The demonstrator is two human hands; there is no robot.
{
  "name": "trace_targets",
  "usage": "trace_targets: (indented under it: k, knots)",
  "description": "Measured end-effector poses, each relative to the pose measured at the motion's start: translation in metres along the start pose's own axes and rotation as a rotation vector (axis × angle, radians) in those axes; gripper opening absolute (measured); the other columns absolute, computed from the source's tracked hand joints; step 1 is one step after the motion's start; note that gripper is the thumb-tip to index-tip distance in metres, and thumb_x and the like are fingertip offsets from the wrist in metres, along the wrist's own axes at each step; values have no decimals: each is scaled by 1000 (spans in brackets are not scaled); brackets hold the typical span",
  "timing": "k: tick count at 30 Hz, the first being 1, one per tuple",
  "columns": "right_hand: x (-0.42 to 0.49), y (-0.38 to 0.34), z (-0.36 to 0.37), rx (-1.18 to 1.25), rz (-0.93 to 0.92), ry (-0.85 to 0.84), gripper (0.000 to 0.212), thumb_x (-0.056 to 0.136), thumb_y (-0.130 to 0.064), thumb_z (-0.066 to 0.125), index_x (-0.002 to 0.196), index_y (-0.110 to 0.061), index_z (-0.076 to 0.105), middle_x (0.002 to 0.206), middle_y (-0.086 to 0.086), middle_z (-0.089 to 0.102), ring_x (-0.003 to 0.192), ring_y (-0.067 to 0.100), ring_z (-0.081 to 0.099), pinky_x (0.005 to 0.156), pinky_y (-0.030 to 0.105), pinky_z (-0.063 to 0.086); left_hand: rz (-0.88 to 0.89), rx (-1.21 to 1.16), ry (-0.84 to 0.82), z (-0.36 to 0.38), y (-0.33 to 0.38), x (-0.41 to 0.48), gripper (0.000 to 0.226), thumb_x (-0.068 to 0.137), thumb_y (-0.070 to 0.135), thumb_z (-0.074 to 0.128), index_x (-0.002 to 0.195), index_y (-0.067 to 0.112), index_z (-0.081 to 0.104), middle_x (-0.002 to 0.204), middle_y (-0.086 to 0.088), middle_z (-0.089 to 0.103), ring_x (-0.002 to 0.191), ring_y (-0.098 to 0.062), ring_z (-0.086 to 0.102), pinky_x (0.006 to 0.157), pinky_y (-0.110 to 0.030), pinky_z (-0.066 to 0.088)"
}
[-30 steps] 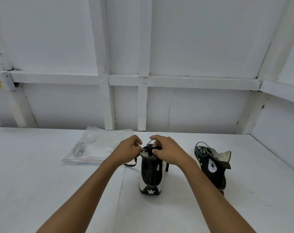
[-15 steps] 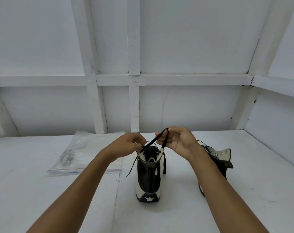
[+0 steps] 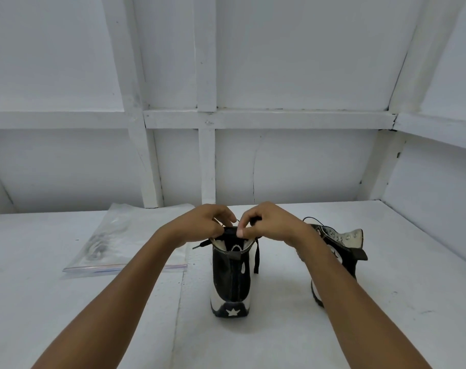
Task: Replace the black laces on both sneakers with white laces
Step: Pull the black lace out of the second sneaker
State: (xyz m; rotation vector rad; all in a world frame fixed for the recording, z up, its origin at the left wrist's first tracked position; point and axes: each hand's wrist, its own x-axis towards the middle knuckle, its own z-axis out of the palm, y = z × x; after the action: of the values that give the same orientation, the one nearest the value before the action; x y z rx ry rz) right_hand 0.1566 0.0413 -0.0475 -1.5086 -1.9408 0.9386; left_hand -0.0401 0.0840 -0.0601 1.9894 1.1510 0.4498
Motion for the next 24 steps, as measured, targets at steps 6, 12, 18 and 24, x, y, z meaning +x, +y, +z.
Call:
trace_targets:
  k: [6, 12, 18, 24]
  knots:
    - [8, 8, -13, 678, 69, 358, 13, 95, -8, 56, 83, -12, 57, 91, 5, 70, 80, 18, 63, 73, 33, 53, -13, -34, 29, -1, -6, 1, 38, 85, -5, 53, 106, 24, 65, 112, 2, 68, 91, -13, 62, 74, -23, 49]
    - [15, 34, -9, 446, 201, 709, 8, 86, -12, 61, 92, -18, 59, 92, -4, 62, 85, 16, 57, 73, 26, 47, 20, 71, 41, 6, -7, 6, 23, 88, 12, 66, 108, 24, 69, 107, 10, 70, 96, -11, 66, 84, -29, 55]
    - [5, 47, -12, -64, 337, 427, 21, 86, -21, 58, 93, -2, 61, 88, 0, 58, 74, 17, 48, 68, 27, 36, 62, 110, 22, 8, 5, 8, 14, 87, 22, 71, 100, 28, 72, 99, 15, 73, 92, 0, 67, 83, -27, 55]
    - [-17, 30, -12, 132, 299, 150, 33, 89, -43, 65, 82, -11, 67, 74, -2, 66, 61, 13, 57, 57, 24, 38, 103, 222, -44, 9, 17, 11, 9, 89, 24, 71, 92, 32, 74, 90, 17, 72, 92, -4, 66, 80, -21, 52]
